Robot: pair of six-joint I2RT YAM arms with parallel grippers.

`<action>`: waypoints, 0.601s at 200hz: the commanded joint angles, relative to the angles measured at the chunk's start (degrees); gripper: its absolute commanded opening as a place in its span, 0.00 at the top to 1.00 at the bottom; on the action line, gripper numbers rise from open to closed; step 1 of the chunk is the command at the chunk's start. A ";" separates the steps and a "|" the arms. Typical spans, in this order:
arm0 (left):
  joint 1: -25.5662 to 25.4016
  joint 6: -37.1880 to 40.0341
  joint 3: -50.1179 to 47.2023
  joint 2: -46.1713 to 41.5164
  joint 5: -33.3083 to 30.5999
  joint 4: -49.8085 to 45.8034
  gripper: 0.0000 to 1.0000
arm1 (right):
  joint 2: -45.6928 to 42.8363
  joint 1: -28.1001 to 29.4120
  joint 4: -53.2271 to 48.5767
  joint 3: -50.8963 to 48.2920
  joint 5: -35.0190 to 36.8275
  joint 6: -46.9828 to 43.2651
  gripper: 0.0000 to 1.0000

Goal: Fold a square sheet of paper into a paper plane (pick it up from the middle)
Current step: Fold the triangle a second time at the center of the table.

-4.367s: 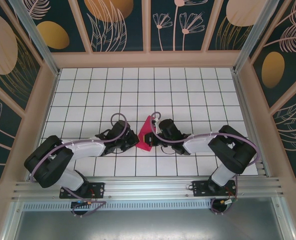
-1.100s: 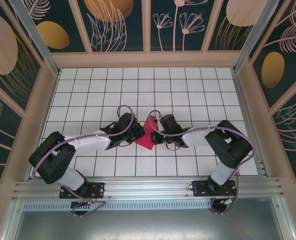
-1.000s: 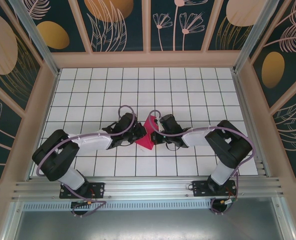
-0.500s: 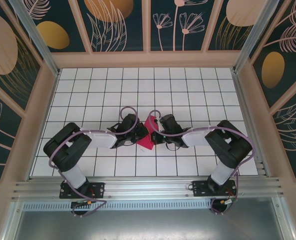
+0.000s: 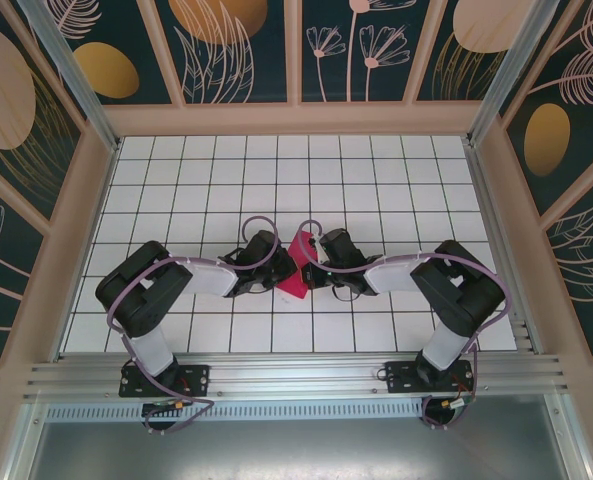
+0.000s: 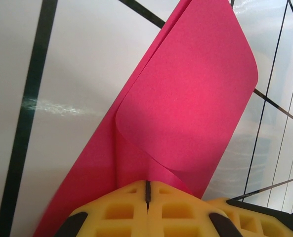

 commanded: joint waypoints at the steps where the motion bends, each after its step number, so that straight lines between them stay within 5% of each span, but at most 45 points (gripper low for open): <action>1: 0.26 -0.68 -1.60 1.28 -2.09 -0.71 0.93 | 2.77 0.39 -3.77 0.21 1.47 -0.38 0.95; 120: 2.27 2.56 4.73 0.96 -1.94 -3.08 0.87 | 2.80 0.63 -4.39 0.29 2.44 -0.70 0.95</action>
